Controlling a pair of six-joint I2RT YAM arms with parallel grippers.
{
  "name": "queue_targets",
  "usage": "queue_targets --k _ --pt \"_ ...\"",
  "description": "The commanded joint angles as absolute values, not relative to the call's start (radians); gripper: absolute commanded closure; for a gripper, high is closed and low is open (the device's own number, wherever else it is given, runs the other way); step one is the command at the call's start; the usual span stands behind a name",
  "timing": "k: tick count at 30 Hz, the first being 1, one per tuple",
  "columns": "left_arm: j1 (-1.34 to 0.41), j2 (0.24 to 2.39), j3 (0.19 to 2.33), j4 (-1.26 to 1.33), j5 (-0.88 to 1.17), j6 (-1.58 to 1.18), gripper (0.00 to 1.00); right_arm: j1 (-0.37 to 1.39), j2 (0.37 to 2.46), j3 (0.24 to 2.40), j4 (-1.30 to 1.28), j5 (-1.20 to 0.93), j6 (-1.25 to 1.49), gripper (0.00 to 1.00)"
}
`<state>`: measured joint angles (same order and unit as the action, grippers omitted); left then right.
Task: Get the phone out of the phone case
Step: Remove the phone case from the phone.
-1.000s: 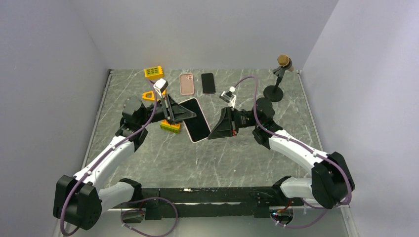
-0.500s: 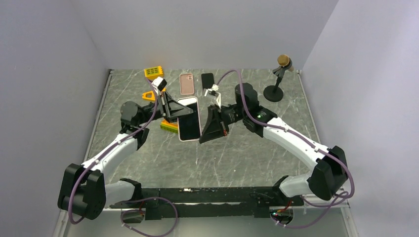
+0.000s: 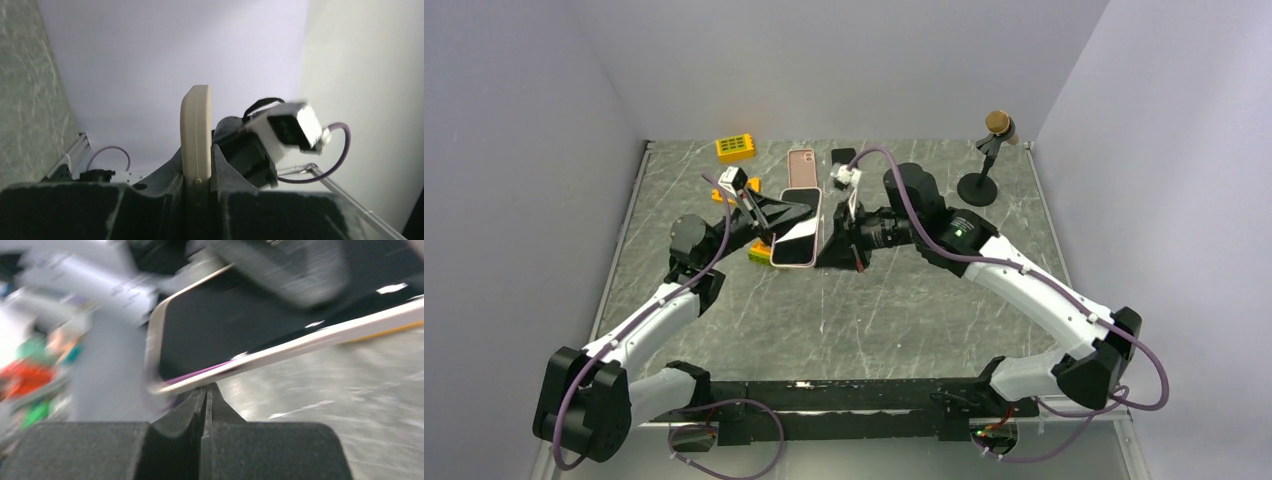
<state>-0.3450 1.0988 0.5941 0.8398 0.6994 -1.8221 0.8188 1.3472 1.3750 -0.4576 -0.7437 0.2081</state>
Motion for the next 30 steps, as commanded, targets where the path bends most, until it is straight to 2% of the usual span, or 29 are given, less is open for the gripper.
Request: queue_targets --k 1,4,5,8,11,16,19,22,27,30 --pt "-0.448 1.029 0.620 0.927 0.797 -1.838 1.00 0.773 1.326 1.318 -0.220 -0.128 0.252 1.00" --pt "-0.449 1.018 0.628 0.875 0.724 -1.788 1.00 0.768 1.276 1.272 -0.279 -0.196 0.330 0.99" --pt "-0.449 1.009 0.622 0.846 0.685 -1.767 1.00 0.762 1.253 1.244 -0.282 -0.233 0.361 0.91" --pt "-0.449 0.984 0.593 0.831 0.549 -1.733 1.00 0.741 1.179 1.147 -0.246 -0.371 0.470 0.59" --pt "-0.449 1.009 0.596 0.889 0.491 -1.732 1.00 0.718 1.124 1.072 -0.180 -0.492 0.585 0.43" --pt "-0.459 1.066 0.647 0.914 0.449 -1.720 1.00 0.666 1.106 0.988 0.024 -0.709 0.747 0.35" --pt "-0.491 1.009 0.661 0.802 0.273 -1.627 1.00 0.662 1.111 0.962 0.136 -0.742 0.795 0.31" --pt "-0.529 0.971 0.695 0.717 0.119 -1.535 1.00 0.663 1.108 0.948 0.231 -0.695 0.845 0.22" --pt "-0.558 1.022 0.720 0.819 0.036 -1.548 1.00 0.671 1.147 0.928 0.397 -0.675 0.969 0.17" --pt "-0.563 1.068 0.684 0.978 0.003 -1.599 1.00 0.689 1.169 0.908 0.518 -0.697 1.005 0.17"
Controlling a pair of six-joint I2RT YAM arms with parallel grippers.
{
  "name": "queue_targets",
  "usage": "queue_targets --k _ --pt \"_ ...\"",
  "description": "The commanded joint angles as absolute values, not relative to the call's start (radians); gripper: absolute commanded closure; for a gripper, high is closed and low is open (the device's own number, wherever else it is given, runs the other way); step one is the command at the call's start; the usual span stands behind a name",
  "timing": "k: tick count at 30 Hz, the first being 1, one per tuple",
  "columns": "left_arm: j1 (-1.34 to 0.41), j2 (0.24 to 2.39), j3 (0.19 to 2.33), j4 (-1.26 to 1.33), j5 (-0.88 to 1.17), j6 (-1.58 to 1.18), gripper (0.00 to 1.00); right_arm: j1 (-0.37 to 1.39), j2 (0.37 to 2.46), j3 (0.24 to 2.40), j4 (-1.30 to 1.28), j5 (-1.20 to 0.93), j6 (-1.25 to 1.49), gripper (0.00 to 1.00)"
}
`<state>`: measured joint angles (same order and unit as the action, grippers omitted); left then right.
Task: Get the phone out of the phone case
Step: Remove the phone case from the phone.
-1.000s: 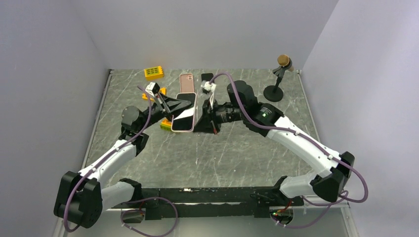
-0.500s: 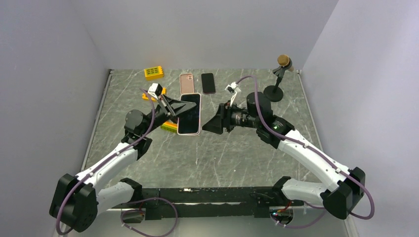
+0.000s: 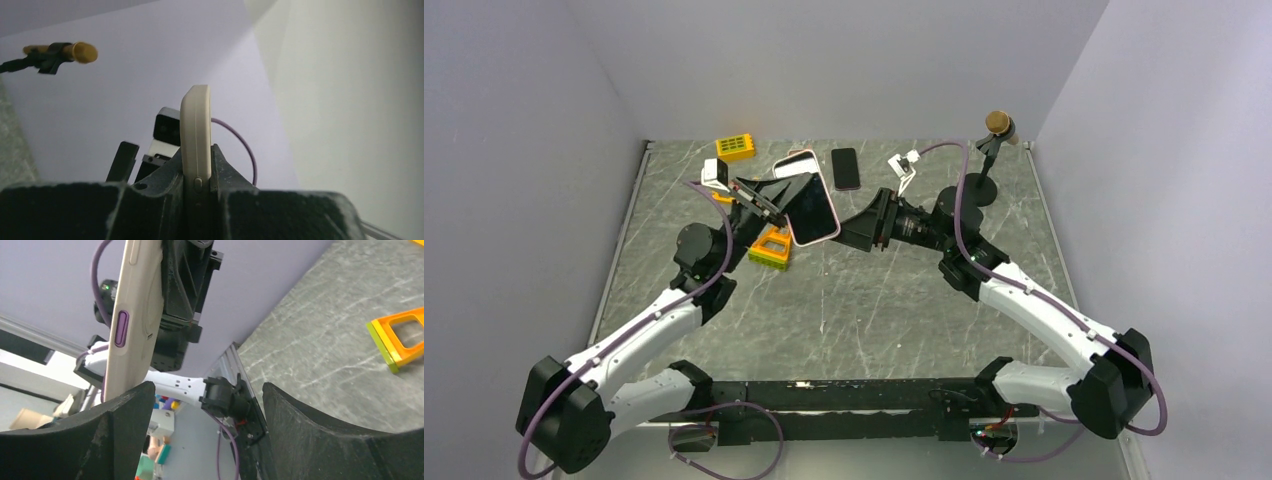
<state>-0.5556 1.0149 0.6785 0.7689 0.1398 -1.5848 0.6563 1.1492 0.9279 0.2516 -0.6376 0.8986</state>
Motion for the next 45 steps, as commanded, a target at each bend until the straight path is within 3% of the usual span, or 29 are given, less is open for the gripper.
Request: queue_targets --k 1,6,15,20,27,30,33,34,38,39,42,45 --pt "-0.564 1.081 0.671 1.037 -0.037 -1.624 1.00 0.695 1.169 0.900 0.534 -0.699 1.004 0.17" --pt "-0.564 1.107 0.685 1.108 -0.066 -1.654 1.00 0.703 1.115 0.869 0.511 -0.672 0.966 0.17" --pt "-0.564 1.028 0.750 0.842 0.080 -1.501 1.00 0.686 1.053 0.917 0.345 -0.579 0.925 0.17" --pt "-0.575 0.981 0.711 0.806 0.119 -1.483 1.00 0.651 1.118 0.987 0.352 -0.668 0.977 0.27" --pt "-0.599 0.981 0.745 0.755 0.190 -1.422 1.00 0.650 1.220 1.112 0.299 -0.778 0.960 0.46" --pt "-0.604 0.979 0.770 0.692 0.223 -1.360 1.00 0.650 1.262 1.137 0.302 -0.821 0.974 0.59" --pt "-0.605 0.970 0.781 0.635 0.249 -1.327 1.00 0.648 1.277 1.129 0.367 -0.876 1.015 0.97" --pt "-0.602 0.965 0.789 0.597 0.264 -1.322 0.99 0.646 1.277 1.123 0.377 -0.897 1.027 1.00" --pt "-0.558 0.949 0.844 0.316 0.405 -1.301 0.40 0.585 1.255 1.075 0.400 -0.981 1.057 1.00" --pt "-0.541 0.950 0.857 0.260 0.450 -1.283 0.32 0.560 1.246 1.057 0.417 -1.008 1.073 1.00" --pt "-0.480 0.955 0.905 0.099 0.583 -1.188 0.22 0.505 1.236 1.035 0.458 -1.109 1.115 1.00" --pt "-0.451 0.986 0.999 -0.069 0.688 -1.054 0.26 0.487 1.257 1.061 0.439 -1.234 1.113 1.00"
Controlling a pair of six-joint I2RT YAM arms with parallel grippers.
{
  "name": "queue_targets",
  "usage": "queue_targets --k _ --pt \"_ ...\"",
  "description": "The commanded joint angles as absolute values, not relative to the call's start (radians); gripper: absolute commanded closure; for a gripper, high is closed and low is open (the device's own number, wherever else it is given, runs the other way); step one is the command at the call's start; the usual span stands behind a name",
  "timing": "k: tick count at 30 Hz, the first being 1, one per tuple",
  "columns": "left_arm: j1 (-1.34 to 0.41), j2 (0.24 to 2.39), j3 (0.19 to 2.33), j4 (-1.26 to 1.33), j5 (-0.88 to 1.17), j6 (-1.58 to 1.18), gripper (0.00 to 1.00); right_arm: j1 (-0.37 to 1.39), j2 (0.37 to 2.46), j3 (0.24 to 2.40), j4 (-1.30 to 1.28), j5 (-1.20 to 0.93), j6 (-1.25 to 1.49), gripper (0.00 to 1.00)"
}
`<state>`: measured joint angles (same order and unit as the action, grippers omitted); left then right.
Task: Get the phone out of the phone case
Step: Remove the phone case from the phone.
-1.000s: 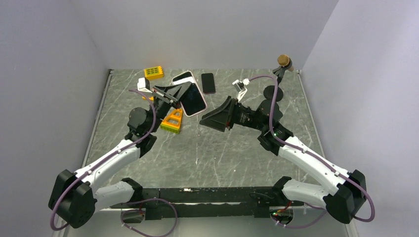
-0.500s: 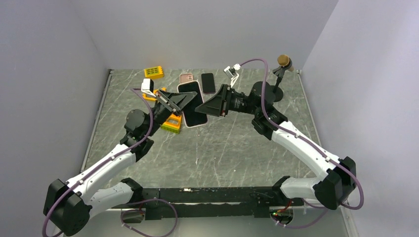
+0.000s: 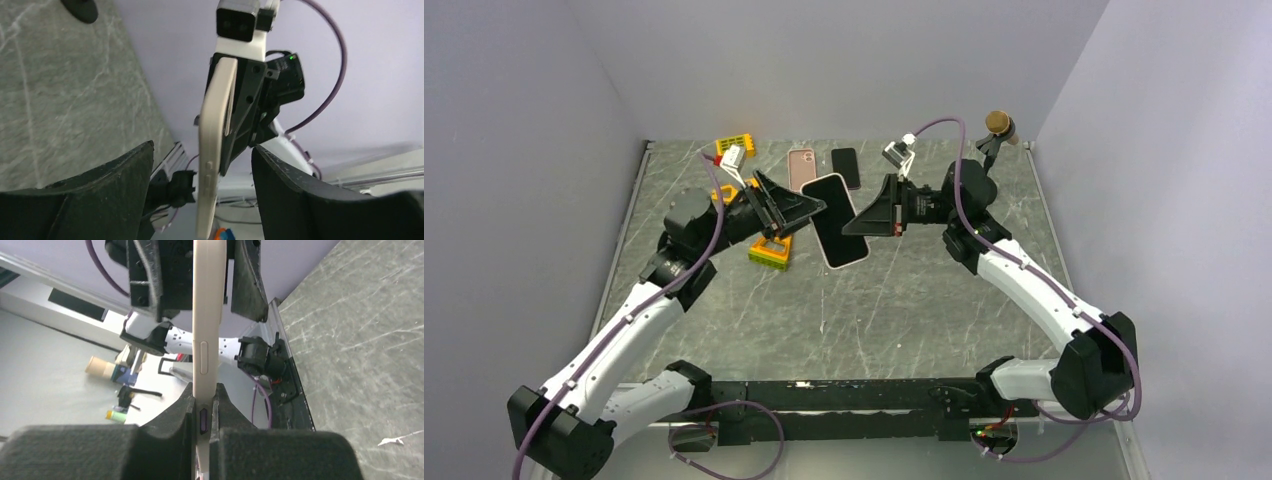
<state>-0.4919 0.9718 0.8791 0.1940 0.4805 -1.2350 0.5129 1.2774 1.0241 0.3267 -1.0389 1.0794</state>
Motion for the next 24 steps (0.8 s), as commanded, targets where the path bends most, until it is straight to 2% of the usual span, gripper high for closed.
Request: queue_targets --k 1,4,8,12,14,15,17,18,21,24 --pt "-0.447 1.003 1.029 -0.109 0.726 -1.019 0.32 0.485 1.263 1.071 0.422 -1.266 1.104 1.00" --pt "-0.444 1.074 1.103 -0.193 0.819 -0.937 0.39 0.485 1.280 1.117 0.310 -1.334 1.025 1.00" --pt "-0.446 1.129 1.133 -0.163 0.917 -0.937 0.47 0.485 1.294 1.182 0.113 -1.365 0.885 1.00" --pt "-0.448 1.143 1.110 -0.048 0.956 -0.996 0.69 0.485 1.305 1.191 0.102 -1.341 0.871 1.00" --pt "-0.449 1.146 1.105 -0.009 0.966 -1.023 0.91 0.486 1.307 1.183 0.139 -1.307 0.902 1.00" --pt "-0.449 1.144 1.110 -0.012 0.955 -1.026 0.99 0.483 1.308 1.182 0.127 -1.278 0.899 0.92" --pt "-0.446 1.129 1.125 -0.033 0.887 -1.036 1.00 0.476 1.305 1.185 0.031 -1.175 0.855 0.62" --pt "-0.442 1.119 1.129 -0.042 0.845 -1.056 1.00 0.474 1.299 1.175 0.009 -1.124 0.853 0.54" --pt "-0.419 1.073 1.094 -0.020 0.695 -1.164 1.00 0.472 1.267 1.089 0.094 -1.032 0.975 0.43" --pt "-0.414 0.986 0.948 0.189 0.515 -1.318 1.00 0.471 1.233 0.997 0.298 -1.015 1.147 0.33"
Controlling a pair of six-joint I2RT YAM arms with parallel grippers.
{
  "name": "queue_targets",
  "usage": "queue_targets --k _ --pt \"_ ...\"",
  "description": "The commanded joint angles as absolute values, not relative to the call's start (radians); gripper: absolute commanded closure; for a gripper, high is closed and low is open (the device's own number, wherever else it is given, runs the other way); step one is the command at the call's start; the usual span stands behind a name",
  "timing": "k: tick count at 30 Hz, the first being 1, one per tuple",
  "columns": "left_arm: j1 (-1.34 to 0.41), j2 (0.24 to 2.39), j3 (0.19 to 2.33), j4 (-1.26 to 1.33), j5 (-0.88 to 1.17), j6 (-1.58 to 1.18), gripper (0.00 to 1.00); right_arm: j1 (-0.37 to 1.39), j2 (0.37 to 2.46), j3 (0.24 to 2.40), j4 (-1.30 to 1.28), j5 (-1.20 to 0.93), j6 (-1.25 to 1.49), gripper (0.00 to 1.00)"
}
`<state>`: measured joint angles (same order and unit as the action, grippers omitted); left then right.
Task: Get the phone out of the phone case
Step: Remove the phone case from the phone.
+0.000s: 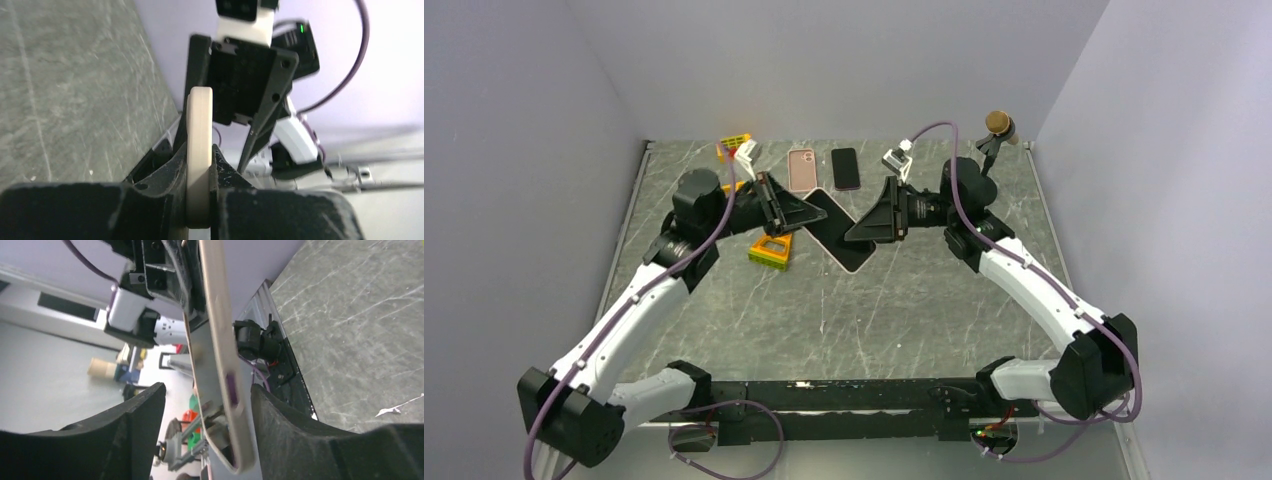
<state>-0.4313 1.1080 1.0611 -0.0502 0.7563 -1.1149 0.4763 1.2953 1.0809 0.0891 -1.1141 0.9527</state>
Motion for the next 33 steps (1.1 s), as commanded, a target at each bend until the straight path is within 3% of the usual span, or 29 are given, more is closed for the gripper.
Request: queue_targets --k 1,5,11,15,23,30,33 --pt "-0.413 0.956 0.895 0.270 0.463 -1.376 1.00 0.471 1.226 0.979 0.350 -1.011 1.180 0.31" --pt "-0.410 0.911 0.789 0.425 0.334 -1.506 1.00 0.472 1.206 0.954 0.418 -1.003 1.221 0.27" --pt "-0.410 0.905 0.805 0.423 0.311 -1.494 1.00 0.472 1.226 0.920 0.515 -1.024 1.299 0.28" --pt "-0.410 0.915 0.800 0.475 0.316 -1.528 1.00 0.472 1.252 0.896 0.683 -1.048 1.403 0.38" --pt "-0.410 0.920 0.804 0.478 0.345 -1.553 1.00 0.477 1.288 0.897 0.780 -1.054 1.433 0.68" --pt "-0.410 0.921 0.788 0.502 0.359 -1.619 1.00 0.504 1.312 0.936 0.807 -1.075 1.392 0.84" --pt "-0.408 0.932 0.778 0.507 0.397 -1.739 1.00 0.527 1.305 0.947 0.829 -1.087 1.286 1.00"
